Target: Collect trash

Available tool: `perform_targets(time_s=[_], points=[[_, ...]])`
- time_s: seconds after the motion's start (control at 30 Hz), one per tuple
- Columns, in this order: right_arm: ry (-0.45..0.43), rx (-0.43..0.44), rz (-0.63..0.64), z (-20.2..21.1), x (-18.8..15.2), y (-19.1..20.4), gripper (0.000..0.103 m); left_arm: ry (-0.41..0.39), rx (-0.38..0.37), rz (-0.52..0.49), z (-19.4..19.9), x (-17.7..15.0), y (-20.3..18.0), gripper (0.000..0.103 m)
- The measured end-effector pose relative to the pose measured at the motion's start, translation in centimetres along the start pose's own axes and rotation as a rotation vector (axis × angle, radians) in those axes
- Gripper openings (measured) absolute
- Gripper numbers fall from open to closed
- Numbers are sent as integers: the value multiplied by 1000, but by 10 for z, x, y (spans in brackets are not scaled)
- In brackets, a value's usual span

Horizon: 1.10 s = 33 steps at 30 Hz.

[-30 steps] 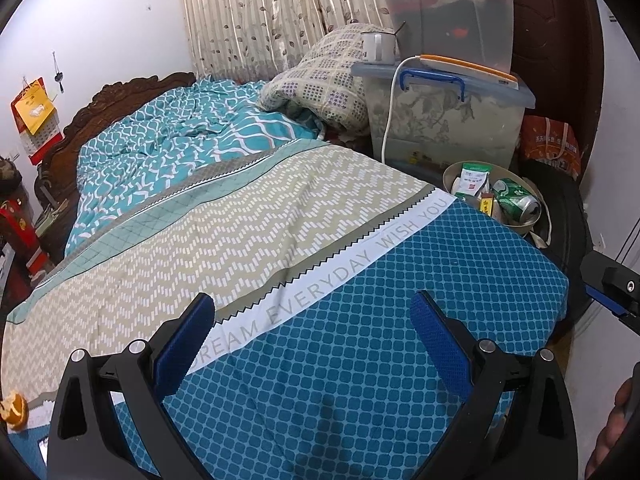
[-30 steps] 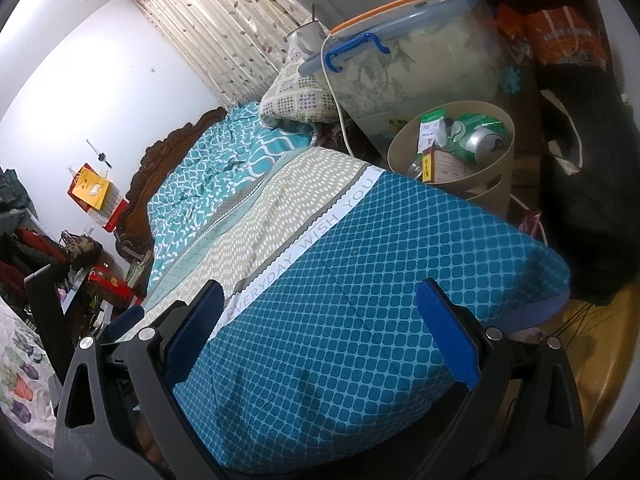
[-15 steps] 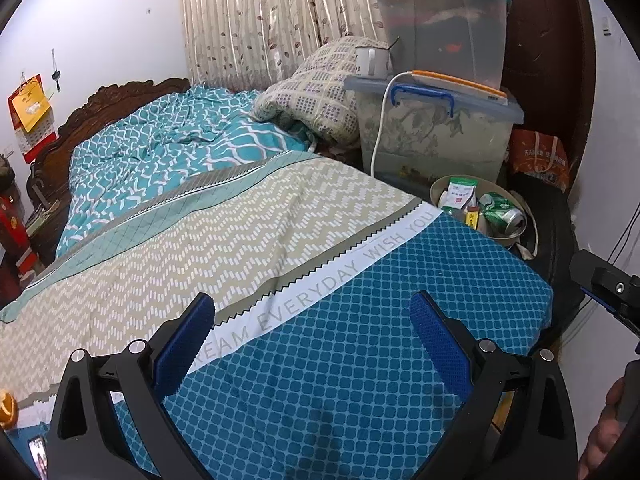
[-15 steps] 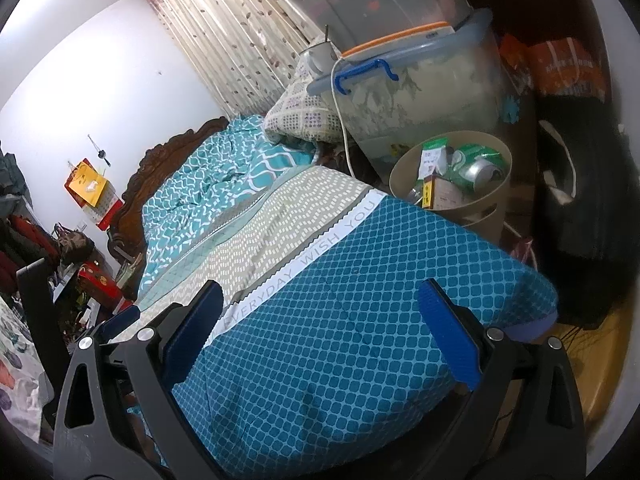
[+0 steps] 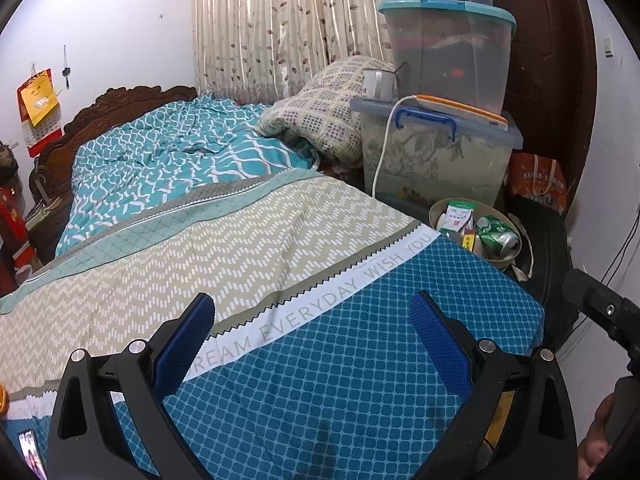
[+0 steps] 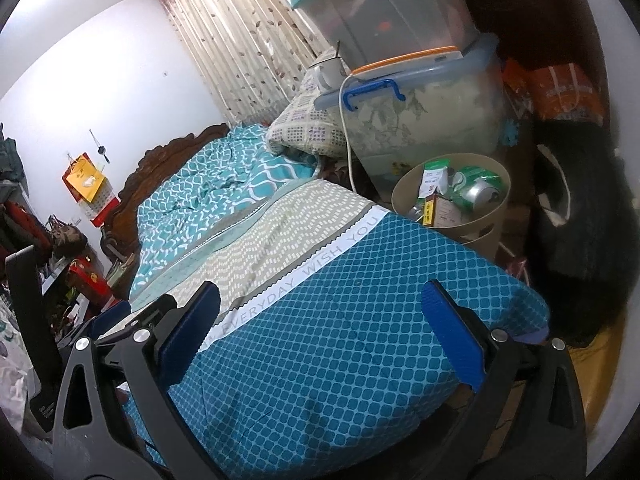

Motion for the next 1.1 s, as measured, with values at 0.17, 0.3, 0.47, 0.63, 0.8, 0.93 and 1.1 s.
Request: perform_targets(time_s=[0.17,0.3,0.47,0.63,0.8,0.93,1.1], points=[[15,28,-10,-3,-3,3,99,-50,36,16,10,4,6,94],[28,40,-4,-6,-4,9,99,-78,47,32,15,6,12,94],[30,49,23,-5,-8,23,99,-85,51,55,17,6,20,94],[39,41,34,-6,-12,28,99,-99,52,72,19,6,27,94],[24,22,44,-5,-11,32,99,-95,39,93,19,4,32,94],[4,14,68,0,-13,39,99,-69,24,82,18,2,33,94],[21,30,86,-3,-19,48,99,-68,5,96,19,-1,36,94]])
Point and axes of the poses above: each gripper's, at about its wrist camera, not at the fingertips, and z roughly against the way its jaws point, y to its left, x to its top, the point moved 9 cm from there along -z, roughly the way its jaws point, and after that the axes turned 7 degrees about y, right-handed, at the moved point
